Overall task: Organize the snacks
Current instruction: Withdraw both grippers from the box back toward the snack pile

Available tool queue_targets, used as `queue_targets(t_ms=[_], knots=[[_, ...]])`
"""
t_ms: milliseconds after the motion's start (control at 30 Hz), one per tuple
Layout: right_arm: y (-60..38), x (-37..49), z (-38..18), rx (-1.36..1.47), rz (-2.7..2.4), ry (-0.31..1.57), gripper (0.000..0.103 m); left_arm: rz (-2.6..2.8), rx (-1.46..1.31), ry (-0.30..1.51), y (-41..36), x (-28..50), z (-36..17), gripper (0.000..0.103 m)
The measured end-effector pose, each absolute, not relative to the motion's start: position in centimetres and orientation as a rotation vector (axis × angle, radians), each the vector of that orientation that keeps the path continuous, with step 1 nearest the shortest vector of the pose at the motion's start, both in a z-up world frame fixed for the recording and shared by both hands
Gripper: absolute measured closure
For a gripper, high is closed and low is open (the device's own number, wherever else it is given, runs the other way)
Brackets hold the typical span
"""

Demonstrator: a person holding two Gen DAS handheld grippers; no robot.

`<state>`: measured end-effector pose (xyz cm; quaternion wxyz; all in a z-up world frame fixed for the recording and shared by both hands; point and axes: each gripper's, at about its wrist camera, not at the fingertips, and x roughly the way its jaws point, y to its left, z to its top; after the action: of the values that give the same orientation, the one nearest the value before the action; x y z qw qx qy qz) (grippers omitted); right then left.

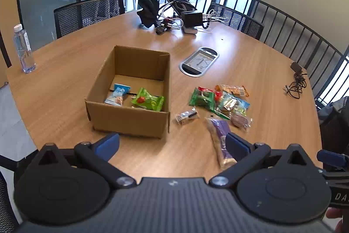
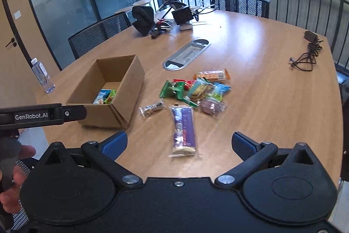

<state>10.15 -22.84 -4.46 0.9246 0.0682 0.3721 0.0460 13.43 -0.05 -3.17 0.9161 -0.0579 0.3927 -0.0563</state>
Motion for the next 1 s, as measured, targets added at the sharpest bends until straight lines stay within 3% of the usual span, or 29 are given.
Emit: queue_targets(t_ms=[467, 733, 1000], knots=[[-26.8, 8.4, -4.1, 0.075, 0.116, 0.804, 0.002, -0.131, -0.156, 0.871, -4.4, 11.0, -3.2, 0.001], [-28.1, 9.7, -4.8, 0.085, 0.139, 0.825, 0.014, -0.151, -0.167, 0.894, -5.9, 12.6, -4.4, 0.003], [-28.9, 12.4, -6.5, 0.079, 0.158, 0.873, 0.033, -0.155, -0.177, 0.951, -6.8, 16.0, -6.3, 0.009]])
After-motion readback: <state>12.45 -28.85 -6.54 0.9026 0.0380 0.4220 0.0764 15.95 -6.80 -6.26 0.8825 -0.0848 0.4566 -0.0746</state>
